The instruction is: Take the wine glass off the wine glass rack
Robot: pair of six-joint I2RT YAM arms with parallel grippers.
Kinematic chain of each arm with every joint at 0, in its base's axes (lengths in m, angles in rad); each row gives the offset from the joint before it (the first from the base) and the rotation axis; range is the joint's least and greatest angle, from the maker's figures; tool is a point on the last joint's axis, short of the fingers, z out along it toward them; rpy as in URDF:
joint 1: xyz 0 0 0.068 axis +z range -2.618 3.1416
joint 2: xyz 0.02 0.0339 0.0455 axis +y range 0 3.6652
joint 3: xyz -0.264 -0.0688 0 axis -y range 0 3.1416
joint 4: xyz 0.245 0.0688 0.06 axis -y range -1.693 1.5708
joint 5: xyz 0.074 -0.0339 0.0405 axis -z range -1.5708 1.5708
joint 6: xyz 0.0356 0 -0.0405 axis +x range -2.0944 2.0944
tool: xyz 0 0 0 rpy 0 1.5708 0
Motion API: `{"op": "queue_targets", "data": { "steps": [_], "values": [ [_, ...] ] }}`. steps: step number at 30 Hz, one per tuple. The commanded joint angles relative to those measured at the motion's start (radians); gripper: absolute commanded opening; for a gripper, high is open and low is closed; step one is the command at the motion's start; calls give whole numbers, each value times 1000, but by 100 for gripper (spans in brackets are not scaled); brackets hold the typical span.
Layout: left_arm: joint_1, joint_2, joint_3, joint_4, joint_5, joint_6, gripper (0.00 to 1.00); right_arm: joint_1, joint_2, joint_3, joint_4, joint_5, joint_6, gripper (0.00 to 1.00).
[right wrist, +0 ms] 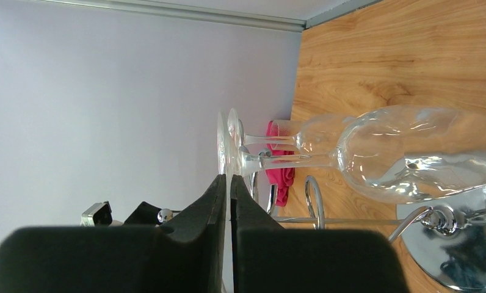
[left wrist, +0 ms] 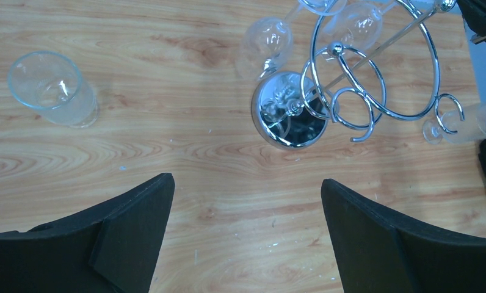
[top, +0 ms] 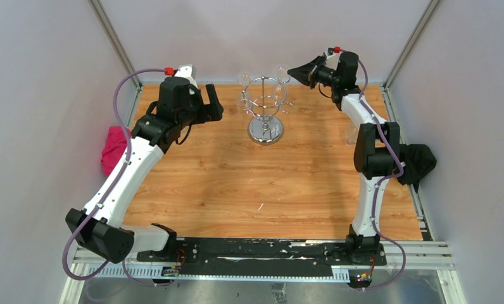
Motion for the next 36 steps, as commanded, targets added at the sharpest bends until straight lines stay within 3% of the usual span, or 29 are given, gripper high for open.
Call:
{"op": "queue_targets", "data": {
  "steps": [1, 26, 36],
  "values": [
    [-6, -26, -6, 6, -8, 11, 96, -21, -84, 16, -14, 9, -44, 0],
    [-6, -24, -11, 7, -6, 9, 96, -73, -86, 2, -21, 8, -59, 0],
    [-6, -21, -10, 8, -4, 6, 96, -177, -179, -87, -26, 14, -93, 0]
  ]
}}
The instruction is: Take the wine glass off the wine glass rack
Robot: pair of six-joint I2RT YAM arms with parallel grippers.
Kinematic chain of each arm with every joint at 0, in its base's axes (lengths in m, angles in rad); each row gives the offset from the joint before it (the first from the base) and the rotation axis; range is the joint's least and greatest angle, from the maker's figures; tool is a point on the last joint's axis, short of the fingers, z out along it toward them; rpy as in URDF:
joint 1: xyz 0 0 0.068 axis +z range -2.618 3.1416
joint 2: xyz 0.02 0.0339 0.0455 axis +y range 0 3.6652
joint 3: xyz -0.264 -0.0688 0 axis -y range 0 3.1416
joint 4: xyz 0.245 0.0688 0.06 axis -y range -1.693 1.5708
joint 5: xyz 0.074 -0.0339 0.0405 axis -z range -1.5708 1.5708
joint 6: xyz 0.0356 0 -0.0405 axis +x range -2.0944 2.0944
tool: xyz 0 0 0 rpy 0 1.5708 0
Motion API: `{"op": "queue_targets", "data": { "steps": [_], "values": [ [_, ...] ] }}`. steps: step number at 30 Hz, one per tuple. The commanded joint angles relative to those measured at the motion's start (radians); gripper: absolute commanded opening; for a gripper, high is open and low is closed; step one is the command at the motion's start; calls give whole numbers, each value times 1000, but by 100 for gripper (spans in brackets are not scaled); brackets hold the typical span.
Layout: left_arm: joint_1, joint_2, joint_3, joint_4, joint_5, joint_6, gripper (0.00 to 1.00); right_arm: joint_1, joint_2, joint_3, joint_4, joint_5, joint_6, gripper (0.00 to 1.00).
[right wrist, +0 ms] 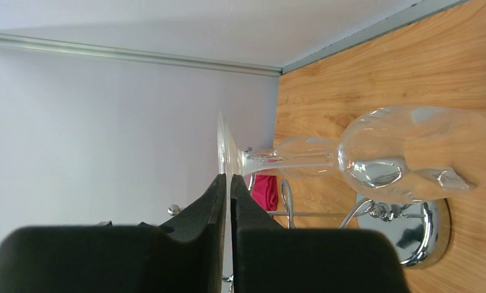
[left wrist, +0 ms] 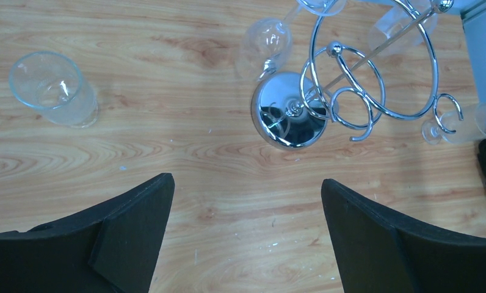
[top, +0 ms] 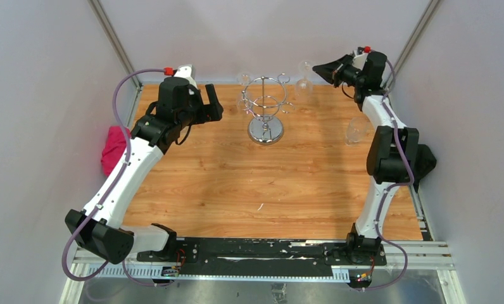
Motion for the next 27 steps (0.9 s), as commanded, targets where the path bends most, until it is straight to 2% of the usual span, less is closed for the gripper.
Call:
{"op": "queue_targets", "data": {
  "steps": [1, 9, 16, 19, 22, 27],
  "values": [
    [-6, -15, -8, 7, -2, 5, 96, -47, -98, -31, 29, -4, -28, 0],
    [-6, -5, -6, 15, 8, -3, 96, -74, -153, -108, 48, -19, -25, 0],
    [-6, 13, -2, 26, 11, -6, 96, -89, -329, -245, 32, -24, -73, 0],
    [-6, 18, -2, 30, 15, -6, 96, -96, -428, -296, -33, -27, -130, 0],
    [-6, 22, -3, 34, 20, -11, 96, -97, -521, -320, -205, -24, -231, 0],
    [-6, 32, -4, 56, 45, -23, 96, -97, -686, -438, -271, -31, -283, 0]
  ]
}}
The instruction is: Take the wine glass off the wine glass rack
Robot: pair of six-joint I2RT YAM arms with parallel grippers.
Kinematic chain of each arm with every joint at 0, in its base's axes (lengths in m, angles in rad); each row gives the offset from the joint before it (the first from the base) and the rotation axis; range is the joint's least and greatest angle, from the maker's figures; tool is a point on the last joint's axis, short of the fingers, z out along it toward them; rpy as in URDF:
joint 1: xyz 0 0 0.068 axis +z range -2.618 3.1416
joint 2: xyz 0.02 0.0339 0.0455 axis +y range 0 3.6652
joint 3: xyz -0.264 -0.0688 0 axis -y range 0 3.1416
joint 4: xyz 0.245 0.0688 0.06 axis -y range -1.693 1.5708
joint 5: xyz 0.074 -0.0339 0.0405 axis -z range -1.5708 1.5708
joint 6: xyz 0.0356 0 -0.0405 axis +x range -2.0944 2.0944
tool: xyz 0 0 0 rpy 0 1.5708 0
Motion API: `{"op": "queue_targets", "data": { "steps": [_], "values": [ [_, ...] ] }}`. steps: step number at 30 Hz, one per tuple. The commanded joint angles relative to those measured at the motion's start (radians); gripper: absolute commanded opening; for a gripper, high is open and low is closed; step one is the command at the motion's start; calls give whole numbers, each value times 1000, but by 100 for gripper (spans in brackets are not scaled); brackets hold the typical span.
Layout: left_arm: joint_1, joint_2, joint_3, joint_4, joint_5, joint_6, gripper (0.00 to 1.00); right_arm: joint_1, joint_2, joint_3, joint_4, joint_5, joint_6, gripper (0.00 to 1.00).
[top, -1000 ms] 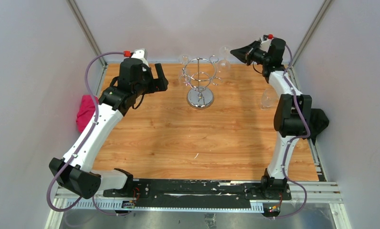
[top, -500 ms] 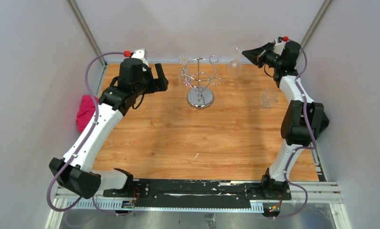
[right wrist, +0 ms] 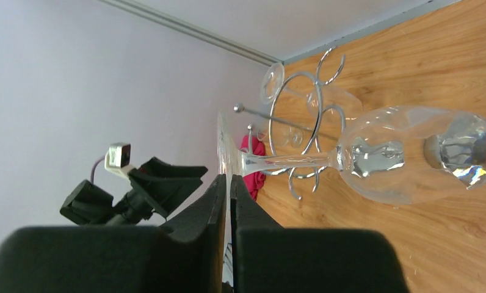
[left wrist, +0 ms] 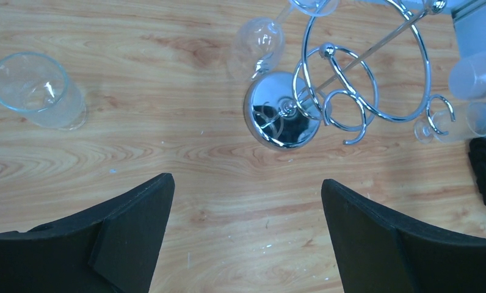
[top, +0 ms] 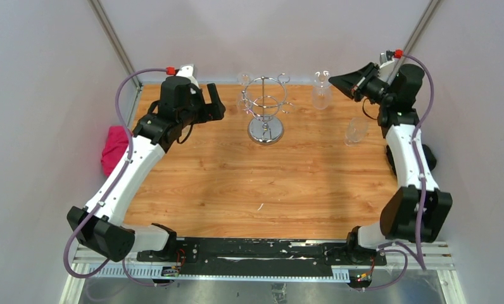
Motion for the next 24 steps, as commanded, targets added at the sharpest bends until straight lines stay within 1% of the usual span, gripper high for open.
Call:
{"op": "queue_targets", "data": {
  "steps": [1, 6, 13, 15, 17, 21, 24],
  "values": [
    [-6, 18, -5, 46, 33, -18, 96, -12, -141, -87, -129, -22, -112, 0],
    [-6, 28, -12, 72, 56, -25, 96, -12, -259, -103, -231, 0, -166, 0],
    [-6, 25, -36, 97, 66, -19, 96, -12, -349, -88, -239, -22, -138, 0],
    [-6, 21, -48, 123, 83, -22, 96, -11, -367, -96, -188, -39, -88, 0],
    [-7, 21, -57, 152, 99, -21, 96, -6, -381, -112, -86, -66, -14, 0],
    [-6, 22, -76, 237, 195, -3, 96, 8, -391, -120, 119, -105, 163, 0],
    [-6, 16, -80, 306, 247, 0, 97, 29, -383, -108, 265, -113, 264, 0]
  ]
}}
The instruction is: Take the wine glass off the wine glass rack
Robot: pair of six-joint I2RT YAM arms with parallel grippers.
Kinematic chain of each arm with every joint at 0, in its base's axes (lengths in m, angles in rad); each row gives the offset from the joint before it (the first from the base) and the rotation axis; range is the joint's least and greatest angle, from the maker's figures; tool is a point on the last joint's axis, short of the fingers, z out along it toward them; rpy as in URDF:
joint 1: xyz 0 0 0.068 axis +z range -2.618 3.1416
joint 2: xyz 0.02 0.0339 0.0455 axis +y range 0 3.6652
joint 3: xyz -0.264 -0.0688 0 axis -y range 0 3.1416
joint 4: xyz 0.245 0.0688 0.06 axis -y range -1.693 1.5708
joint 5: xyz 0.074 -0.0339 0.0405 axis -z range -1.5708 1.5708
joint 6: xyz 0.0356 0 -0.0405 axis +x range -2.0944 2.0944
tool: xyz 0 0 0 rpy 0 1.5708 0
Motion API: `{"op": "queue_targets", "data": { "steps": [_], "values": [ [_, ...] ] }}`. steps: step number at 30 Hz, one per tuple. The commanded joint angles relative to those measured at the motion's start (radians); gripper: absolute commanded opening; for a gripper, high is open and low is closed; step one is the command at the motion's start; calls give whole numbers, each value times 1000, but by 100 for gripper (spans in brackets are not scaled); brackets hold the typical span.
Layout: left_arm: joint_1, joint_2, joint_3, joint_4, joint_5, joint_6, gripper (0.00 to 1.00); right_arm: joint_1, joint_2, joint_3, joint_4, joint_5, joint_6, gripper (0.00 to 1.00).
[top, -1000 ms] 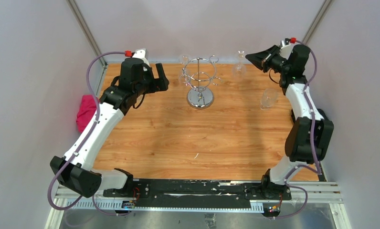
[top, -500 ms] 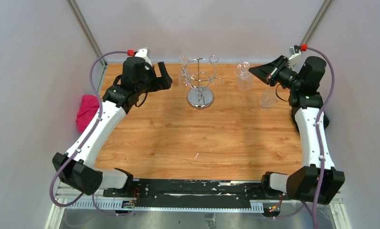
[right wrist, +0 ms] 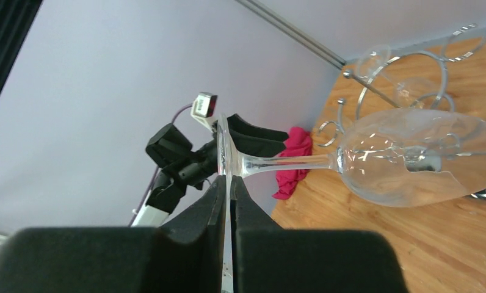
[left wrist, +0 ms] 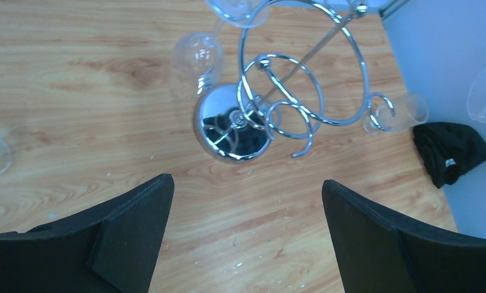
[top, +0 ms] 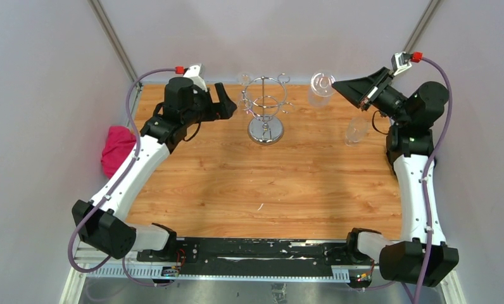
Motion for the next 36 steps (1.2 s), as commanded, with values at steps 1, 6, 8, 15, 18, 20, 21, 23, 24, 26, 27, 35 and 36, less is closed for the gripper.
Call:
{"op": "queue_targets", "data": {
  "steps": [1, 6, 8, 15, 18, 20, 21, 23, 24, 26, 27, 35, 36],
  "values": [
    [-6, -10, -4, 140, 114, 21, 98, 32, -11, 15, 301, -55, 197, 0],
    [-6, -24, 9, 214, 191, 46, 100, 84, 3, 66, 375, -46, 262, 0],
    [-6, -22, 13, 251, 244, 39, 100, 102, 8, 73, 447, -35, 307, 0],
    [12, 25, -8, 459, 421, -59, 100, 178, 17, 108, 522, -17, 357, 0],
    [52, 36, -70, 692, 552, -195, 100, 198, 12, 119, 531, -14, 358, 0],
    [76, 49, -109, 859, 618, -303, 100, 207, 9, 123, 549, -8, 367, 0],
    [88, 59, -125, 942, 654, -372, 100, 214, 10, 126, 560, -8, 372, 0],
    [101, 85, -144, 1135, 715, -499, 99, 222, 15, 135, 580, -4, 385, 0],
    [107, 100, -166, 1271, 745, -579, 99, 226, 18, 138, 599, -3, 394, 0],
    [125, 142, -186, 1549, 786, -760, 98, 236, 24, 144, 632, 2, 415, 0],
    [134, 175, -186, 1681, 795, -863, 97, 243, 28, 146, 654, 4, 430, 0],
    [155, 269, -166, 1977, 837, -1065, 84, 325, 74, 144, 802, 26, 496, 0],
    [155, 265, -167, 1977, 839, -1064, 84, 336, 83, 147, 816, 30, 498, 0]
  ]
}}
